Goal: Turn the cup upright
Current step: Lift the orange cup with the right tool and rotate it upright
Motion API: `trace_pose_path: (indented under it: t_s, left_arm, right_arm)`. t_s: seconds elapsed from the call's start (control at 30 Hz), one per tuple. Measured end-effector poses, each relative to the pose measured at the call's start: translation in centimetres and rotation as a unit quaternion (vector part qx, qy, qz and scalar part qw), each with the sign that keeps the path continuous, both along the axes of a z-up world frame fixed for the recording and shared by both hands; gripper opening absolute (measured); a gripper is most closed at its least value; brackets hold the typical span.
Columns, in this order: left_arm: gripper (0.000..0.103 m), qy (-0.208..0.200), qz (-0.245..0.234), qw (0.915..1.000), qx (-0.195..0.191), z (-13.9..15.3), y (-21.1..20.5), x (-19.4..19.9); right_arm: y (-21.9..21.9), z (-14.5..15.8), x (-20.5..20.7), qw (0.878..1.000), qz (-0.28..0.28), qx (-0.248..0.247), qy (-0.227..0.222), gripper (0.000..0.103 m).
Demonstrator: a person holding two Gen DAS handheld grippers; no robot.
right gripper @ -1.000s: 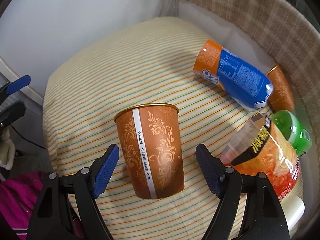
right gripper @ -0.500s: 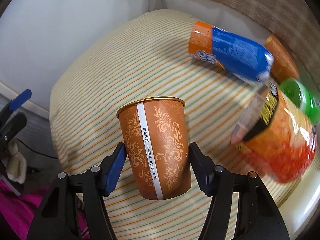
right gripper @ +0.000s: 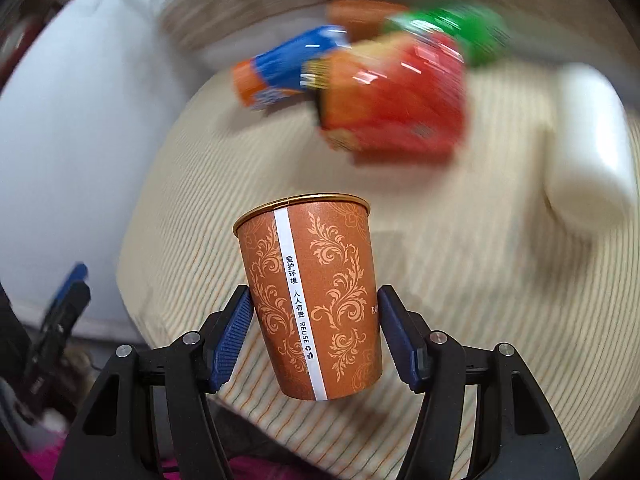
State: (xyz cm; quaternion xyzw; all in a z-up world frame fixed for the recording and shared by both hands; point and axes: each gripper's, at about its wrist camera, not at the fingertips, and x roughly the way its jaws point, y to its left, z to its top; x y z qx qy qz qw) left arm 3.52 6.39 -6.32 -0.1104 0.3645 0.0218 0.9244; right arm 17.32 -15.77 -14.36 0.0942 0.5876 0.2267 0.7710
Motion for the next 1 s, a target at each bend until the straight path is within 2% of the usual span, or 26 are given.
trace_pose_path:
  t_s: [0.2, 0.43, 0.57, 0.63, 0.83, 1.0]
  left_arm:
    - [0.101, 0.003, -0.031, 0.9995, -0.003, -0.1, -1.9, 0.6]
    - [0.101, 0.003, -0.061, 0.9981, -0.004, 0.1, -4.0, 1.0]
    - [0.101, -0.001, -0.068, 0.9977, -0.007, 0.3, -4.7, 1.1]
    - [0.101, 0.001, -0.072, 0.9973, -0.009, 0.4, -5.0, 1.2]
    - [0.101, 0.011, -0.084, 0.9964, -0.011, 0.4, -5.9, 1.4]
    - [0.101, 0.028, -0.110, 0.9928, -0.039, 0.3, -7.3, 2.1]
  right_arm:
    - [-3.4, -1.0, -2.6, 0.993, -0.109, 0.045, 0.022, 0.063]
    - [-6.8, -0.7, -4.0, 0.978, -0.185, 0.092, 0.040, 0.064]
    - [-6.3, 0.1, -4.2, 0.980, -0.178, 0.084, 0.014, 0.065]
    - [-6.5, 0.9, -4.8, 0.984, -0.163, 0.068, -0.001, 0.077]
    - [-7.0, 3.0, -6.1, 0.989, -0.128, 0.043, -0.061, 0.077]
    - [-8.1, 4.7, -8.6, 0.987, -0.110, 0.014, -0.112, 0.077]
